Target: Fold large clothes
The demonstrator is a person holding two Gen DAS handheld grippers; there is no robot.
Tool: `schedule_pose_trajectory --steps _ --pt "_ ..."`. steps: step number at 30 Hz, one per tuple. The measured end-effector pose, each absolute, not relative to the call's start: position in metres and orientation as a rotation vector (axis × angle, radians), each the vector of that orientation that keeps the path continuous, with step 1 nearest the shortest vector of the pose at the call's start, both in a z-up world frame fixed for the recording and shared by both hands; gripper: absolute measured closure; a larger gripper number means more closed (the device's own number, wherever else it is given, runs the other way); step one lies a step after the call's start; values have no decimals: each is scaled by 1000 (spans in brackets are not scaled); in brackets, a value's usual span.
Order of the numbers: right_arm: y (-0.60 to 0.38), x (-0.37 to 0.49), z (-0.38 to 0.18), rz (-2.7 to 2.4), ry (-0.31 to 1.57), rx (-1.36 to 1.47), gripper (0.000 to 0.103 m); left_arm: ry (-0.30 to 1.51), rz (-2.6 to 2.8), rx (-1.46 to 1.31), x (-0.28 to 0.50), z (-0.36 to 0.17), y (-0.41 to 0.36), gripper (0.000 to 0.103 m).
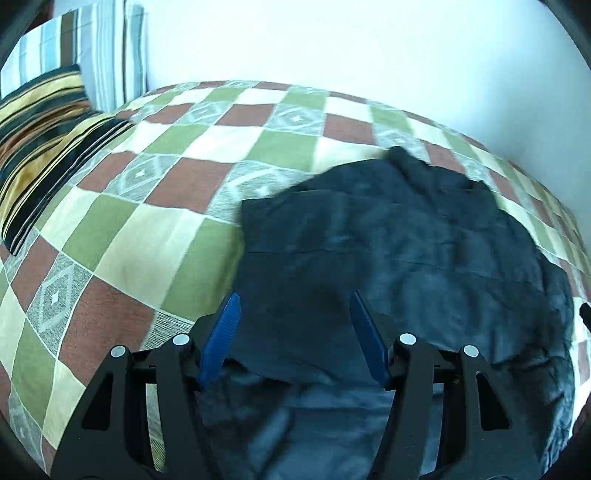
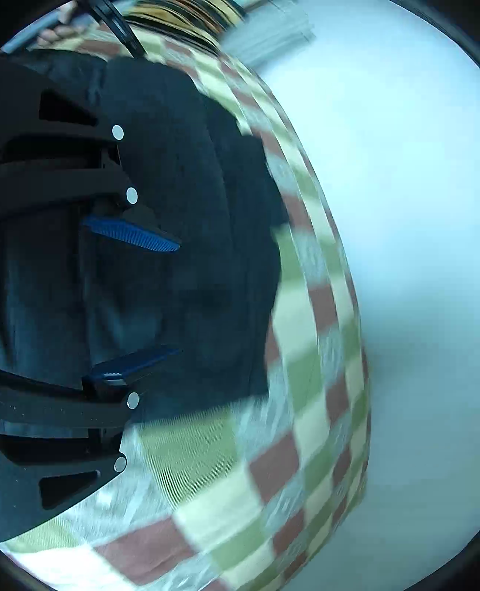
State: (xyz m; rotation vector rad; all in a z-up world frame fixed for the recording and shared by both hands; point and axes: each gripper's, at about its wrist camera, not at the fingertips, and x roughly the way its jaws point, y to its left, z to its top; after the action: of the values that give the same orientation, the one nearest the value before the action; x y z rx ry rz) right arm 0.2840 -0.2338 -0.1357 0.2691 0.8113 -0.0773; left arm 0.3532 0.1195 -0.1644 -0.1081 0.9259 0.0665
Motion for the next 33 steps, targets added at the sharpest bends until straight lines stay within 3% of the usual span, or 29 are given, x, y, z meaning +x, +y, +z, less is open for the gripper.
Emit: schedule_pose_trajectory --steps 10,15,24,33 --pt "-171 341 -210 34 1013 160 50 1016 102 -38 373 -211 115 41" --pt "-166 344 -210 26 1003 129 50 1011 106 -3 372 -215 110 42" --pt "-164 355 -152 26 869 140 48 872 9 -13 378 -154 86 46" --pt "-160 398 -214 -10 997 103 44 1057 -9 84 436 -215 50 43"
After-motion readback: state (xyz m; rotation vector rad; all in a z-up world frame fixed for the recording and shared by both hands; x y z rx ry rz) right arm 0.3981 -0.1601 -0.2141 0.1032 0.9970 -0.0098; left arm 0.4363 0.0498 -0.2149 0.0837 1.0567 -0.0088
